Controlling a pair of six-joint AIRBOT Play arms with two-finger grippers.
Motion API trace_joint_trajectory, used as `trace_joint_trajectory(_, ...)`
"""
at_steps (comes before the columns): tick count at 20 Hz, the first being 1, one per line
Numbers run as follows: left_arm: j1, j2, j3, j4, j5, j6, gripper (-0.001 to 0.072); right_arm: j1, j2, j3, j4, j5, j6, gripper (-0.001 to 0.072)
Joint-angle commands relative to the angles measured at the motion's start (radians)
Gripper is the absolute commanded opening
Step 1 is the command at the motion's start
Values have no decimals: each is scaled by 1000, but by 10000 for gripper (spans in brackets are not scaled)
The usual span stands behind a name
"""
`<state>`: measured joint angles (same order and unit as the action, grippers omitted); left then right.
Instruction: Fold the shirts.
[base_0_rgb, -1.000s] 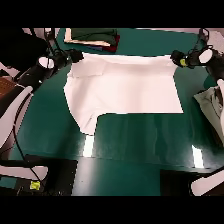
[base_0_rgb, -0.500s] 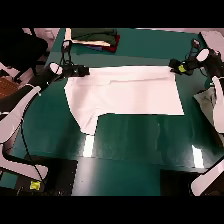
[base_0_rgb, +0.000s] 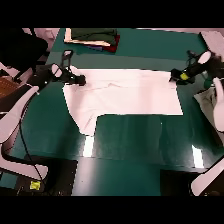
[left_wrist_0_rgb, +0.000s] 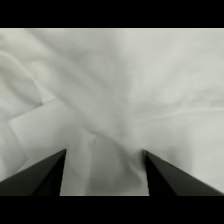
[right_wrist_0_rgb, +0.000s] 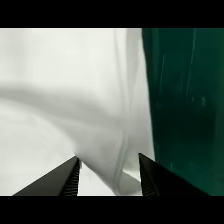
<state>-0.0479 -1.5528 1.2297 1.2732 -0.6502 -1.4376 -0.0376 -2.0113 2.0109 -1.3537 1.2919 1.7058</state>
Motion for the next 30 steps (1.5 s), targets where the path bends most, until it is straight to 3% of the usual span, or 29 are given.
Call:
trace_joint_trajectory(1,67,85,2,10,-93,-50,579,-55,92,0,66,54,-94,469)
trace_joint_trajectory(5,136,246,-43,-48,-341,-20,578,-163,167,-46,284,151,-177,475)
trace_joint_trajectory(7,136,330,-172,-150,-426,8,529,-208,243,-179,367,79,-201,475)
trace_joint_trajectory(11,136,481,-490,-451,-557,105,531,-268,419,-455,402,-21,-278,475)
trace_joint_trajectory(15,136,565,-673,-484,-585,102,531,-325,548,-639,457,-114,-333,474)
trace_joint_trajectory(23,136,573,-708,-301,-563,57,531,-360,632,-748,499,-93,-406,474)
trace_joint_trajectory(30,67,572,-802,-425,-216,102,531,-343,650,-747,602,-90,-432,472)
